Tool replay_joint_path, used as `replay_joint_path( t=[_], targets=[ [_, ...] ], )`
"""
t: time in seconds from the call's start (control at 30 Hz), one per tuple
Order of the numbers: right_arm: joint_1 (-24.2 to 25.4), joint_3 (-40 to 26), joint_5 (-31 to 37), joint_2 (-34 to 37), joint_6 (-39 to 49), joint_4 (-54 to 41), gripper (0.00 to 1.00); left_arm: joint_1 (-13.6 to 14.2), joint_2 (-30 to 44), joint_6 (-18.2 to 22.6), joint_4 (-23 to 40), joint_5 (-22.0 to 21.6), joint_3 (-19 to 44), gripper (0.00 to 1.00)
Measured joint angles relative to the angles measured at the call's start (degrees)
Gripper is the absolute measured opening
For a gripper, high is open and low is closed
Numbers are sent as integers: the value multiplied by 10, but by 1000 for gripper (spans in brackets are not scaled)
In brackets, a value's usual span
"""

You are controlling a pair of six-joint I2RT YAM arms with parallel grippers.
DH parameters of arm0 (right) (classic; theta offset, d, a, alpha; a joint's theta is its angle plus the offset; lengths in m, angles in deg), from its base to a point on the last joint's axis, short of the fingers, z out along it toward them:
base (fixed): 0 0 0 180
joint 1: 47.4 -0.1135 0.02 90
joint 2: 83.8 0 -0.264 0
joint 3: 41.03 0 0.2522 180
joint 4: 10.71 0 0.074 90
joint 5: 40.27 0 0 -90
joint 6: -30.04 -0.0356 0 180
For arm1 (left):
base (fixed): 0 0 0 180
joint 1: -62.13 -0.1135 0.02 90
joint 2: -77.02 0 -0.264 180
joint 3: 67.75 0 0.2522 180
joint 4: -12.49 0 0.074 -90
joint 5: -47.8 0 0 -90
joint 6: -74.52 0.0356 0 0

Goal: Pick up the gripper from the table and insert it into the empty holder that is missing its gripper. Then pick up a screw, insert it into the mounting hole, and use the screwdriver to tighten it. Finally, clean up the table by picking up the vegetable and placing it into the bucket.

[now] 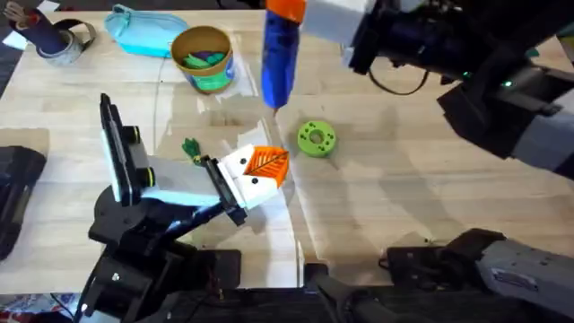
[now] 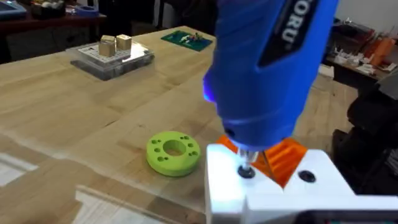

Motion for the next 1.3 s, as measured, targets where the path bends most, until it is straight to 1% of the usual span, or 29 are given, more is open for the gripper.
replay_joint_path(
  t=[0.17, 0.23, 0.3, 0.37, 0.43, 0.53, 0.67, 0.77, 0.9, 1.0, 1.1, 1.2, 1.3],
  targets=[
    [81, -1, 6, 0, 43, -105, 48, 0, 0, 0, 0, 0, 0, 14],
    [113, -2, 26, 0, 72, -168, 47, 0, 0, 0, 0, 0, 0, 14],
    [138, -2, 70, 0, 107, -237, 46, 0, 0, 0, 0, 0, 0, 14],
    [159, -2, 136, 0, 149, -305, 47, 0, 0, 0, 0, 0, 0, 14],
    [170, -2, 206, 5, 195, -345, 48, 0, 0, 0, 0, 0, 0, 14],
    [174, -2, 296, 23, 282, -356, 47, 0, 0, 0, 0, 0, 0, 14],
    [174, -2, 351, 55, 385, -358, 46, 0, 0, 0, 0, 0, 0, 14],
    [174, -2, 370, 81, 427, -371, 48, 0, 0, 0, 0, 0, 0, 14],
    [174, -2, 375, 103, 454, -402, 47, 0, 0, 0, 0, 0, 0, 14],
    [174, -2, 364, 113, 466, -412, 46, 0, 0, 0, 0, 0, 0, 14],
    [173, -3, 332, 118, 502, -421, 48, 0, 0, 0, 0, 0, 0, 14],
    [159, -5, 316, 124, 606, -455, 47, 0, 0, 0, 0, 0, 0, 14],
    [135, -6, 315, 138, 752, -502, 46, 0, 0, 0, 0, 0, 0, 14]
  ],
)
